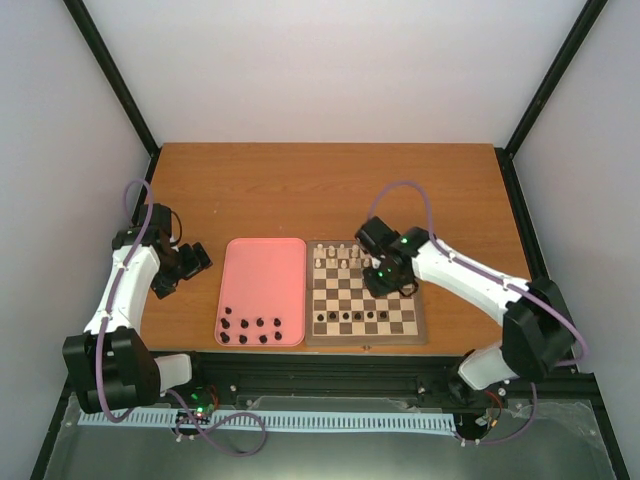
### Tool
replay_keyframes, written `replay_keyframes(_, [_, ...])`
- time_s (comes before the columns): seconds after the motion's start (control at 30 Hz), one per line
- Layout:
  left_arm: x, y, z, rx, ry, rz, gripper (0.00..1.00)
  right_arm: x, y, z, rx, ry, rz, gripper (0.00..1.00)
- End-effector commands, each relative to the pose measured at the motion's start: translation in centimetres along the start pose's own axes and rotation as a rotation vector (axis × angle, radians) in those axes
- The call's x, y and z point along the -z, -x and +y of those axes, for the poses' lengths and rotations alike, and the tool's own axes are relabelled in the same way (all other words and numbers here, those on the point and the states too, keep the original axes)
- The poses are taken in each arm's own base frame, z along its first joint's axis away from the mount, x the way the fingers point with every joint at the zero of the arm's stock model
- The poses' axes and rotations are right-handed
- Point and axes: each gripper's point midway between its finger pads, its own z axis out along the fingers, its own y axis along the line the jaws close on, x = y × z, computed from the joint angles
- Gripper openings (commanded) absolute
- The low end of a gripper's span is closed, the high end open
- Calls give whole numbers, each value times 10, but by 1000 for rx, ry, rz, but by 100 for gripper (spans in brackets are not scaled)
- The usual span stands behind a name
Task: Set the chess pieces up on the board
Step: Place the chess piece on the chessboard.
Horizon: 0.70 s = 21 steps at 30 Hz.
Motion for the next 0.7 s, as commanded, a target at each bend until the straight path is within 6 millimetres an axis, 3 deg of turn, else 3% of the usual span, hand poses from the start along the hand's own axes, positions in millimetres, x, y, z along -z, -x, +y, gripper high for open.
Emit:
replay_keyframes(0.0, [3,8,-3,1,-12,-19,100,1,-33,-21,-108,-30,7,3])
replay_keyframes(0.23, [3,8,-2,-1,-7,-20,100,-8,-65,-25,-171,1,39,3])
replay_keyframes(0.67, [4,7,0,-1,2,-23,100,-26,-74,-22,-152,14,83,3])
